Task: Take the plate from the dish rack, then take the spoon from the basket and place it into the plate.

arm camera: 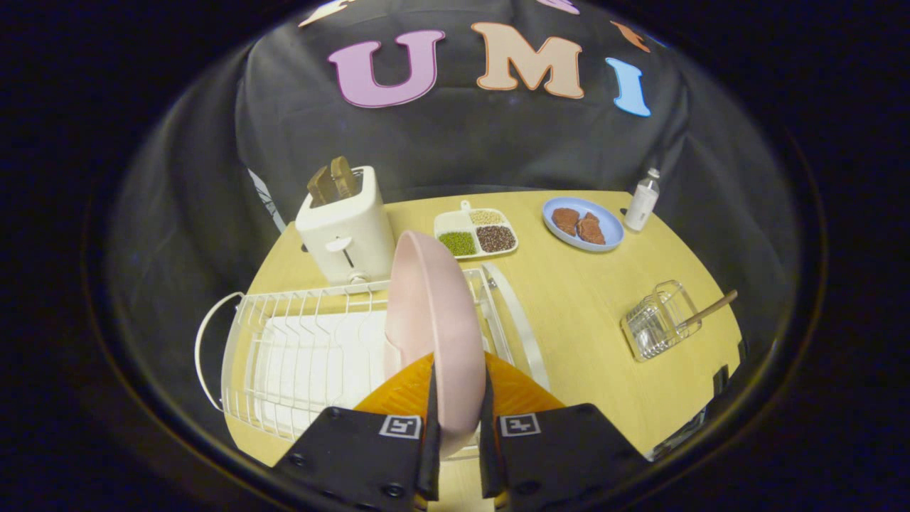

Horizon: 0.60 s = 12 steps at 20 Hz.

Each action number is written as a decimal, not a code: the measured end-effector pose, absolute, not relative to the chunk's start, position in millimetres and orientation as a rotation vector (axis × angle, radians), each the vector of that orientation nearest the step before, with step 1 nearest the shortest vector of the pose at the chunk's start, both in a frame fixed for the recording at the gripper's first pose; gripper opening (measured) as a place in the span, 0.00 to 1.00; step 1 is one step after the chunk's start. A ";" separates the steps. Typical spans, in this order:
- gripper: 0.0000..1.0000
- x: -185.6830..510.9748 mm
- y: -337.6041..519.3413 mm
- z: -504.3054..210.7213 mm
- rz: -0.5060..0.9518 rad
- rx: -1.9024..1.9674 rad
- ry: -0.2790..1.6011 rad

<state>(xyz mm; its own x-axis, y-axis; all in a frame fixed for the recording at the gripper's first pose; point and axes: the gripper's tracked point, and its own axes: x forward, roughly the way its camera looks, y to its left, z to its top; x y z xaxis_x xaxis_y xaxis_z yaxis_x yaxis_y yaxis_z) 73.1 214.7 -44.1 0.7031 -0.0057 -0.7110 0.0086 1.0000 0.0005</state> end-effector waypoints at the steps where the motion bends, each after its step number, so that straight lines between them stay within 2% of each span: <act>1: 0.27 73.7 214.6 -40.4 -0.010 0.006 0.783; 12: 0.25 88.5 223.4 -6.4 -0.031 -0.179 0.724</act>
<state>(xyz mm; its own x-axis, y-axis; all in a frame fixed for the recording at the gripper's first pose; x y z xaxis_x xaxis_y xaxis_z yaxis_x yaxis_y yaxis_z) 88.5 223.4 -6.4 0.7492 -0.0903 -0.6562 -0.0338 0.9842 -0.1740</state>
